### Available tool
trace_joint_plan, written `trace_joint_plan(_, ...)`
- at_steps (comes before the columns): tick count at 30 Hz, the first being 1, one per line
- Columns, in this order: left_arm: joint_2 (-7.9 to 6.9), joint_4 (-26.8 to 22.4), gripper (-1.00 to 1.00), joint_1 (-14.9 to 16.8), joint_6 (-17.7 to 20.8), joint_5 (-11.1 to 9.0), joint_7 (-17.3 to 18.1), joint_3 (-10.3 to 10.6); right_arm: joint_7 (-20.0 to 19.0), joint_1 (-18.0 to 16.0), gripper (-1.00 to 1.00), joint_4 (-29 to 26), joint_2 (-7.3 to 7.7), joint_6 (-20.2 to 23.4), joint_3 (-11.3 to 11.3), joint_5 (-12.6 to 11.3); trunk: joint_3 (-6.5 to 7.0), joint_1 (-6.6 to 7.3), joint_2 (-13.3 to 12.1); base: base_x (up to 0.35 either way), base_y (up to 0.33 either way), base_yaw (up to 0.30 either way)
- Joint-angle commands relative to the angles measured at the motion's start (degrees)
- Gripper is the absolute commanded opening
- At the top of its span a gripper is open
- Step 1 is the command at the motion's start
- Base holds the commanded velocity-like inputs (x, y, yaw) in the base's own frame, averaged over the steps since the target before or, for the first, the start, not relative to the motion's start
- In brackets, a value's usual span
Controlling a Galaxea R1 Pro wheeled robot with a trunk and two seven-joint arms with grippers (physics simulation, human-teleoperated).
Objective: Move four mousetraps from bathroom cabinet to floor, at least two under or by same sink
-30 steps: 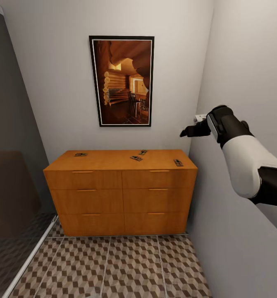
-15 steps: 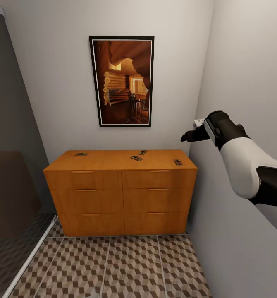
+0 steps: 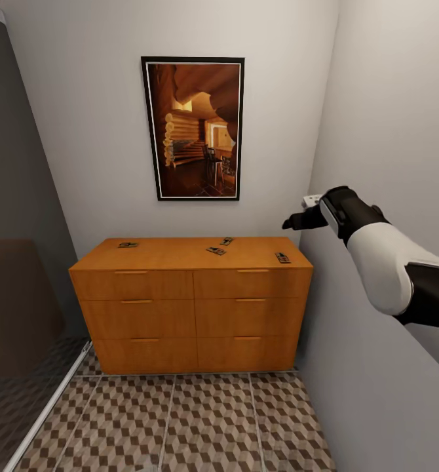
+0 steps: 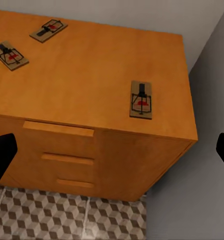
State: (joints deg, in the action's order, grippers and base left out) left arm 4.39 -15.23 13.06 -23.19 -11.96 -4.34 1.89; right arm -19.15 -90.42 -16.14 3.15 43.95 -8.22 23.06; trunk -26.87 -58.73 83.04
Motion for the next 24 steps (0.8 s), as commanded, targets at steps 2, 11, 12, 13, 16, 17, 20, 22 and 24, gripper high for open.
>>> trace_joint_plan(2,0.00,0.03,1.00,0.04,-0.19,-0.25,-0.23,0.22,-0.66,0.21,1.00,-0.03,0.09,-0.41,-0.55,-0.03,-0.06,0.00,0.03,0.000,0.000,0.000)
trace_joint_plan(11,0.00,0.03,1.00,0.04,-0.19,-0.25,-0.23,0.22,-1.28,0.77,1.00,0.05,0.26,-1.09,-1.37,-4.56,-0.06,0.00,0.03,0.000,0.000,0.000)
trace_joint_plan(12,0.00,0.03,1.00,0.04,-0.19,-0.25,-0.23,0.22,-1.36,0.93,1.00,0.05,0.27,-1.18,-1.42,-5.09,-0.06,0.00,0.03,0.000,0.000,0.000)
trace_joint_plan(13,0.00,0.03,1.00,0.04,-0.19,-0.25,-0.23,0.22,-1.37,0.95,1.00,0.05,0.27,-1.19,-1.42,-5.17,-0.06,0.00,0.03,0.000,0.000,0.000)
trace_joint_plan(16,0.00,0.03,1.00,0.04,-0.19,-0.25,-0.23,0.22,-1.47,1.05,1.00,0.05,0.27,-1.23,-1.48,-5.32,-0.06,0.00,0.03,0.000,0.000,0.000)
trace_joint_plan(17,0.00,0.03,1.00,0.04,-0.19,-0.25,-0.23,0.22,-1.76,1.19,1.00,0.05,0.27,-1.35,-1.50,-5.38,-0.06,0.00,0.03,0.000,0.000,0.000)
trace_joint_plan(20,0.00,0.03,1.00,0.04,-0.19,-0.25,-0.23,0.22,-2.14,1.38,1.00,0.05,0.27,-1.46,-1.49,-5.43,-0.06,0.00,0.03,0.000,0.000,0.000)
trace_joint_plan(22,0.00,0.03,1.00,0.04,-0.19,-0.25,-0.23,0.22,-2.26,1.49,1.00,0.05,0.27,-1.56,-1.47,-5.42,-0.06,0.00,0.03,0.000,0.000,0.000)
trace_joint_plan(24,0.00,0.03,1.00,0.04,-0.19,-0.25,-0.23,0.22,-2.27,1.60,1.00,0.05,0.28,-1.73,-1.46,-5.38,-0.06,0.00,0.03,0.000,0.000,0.000)
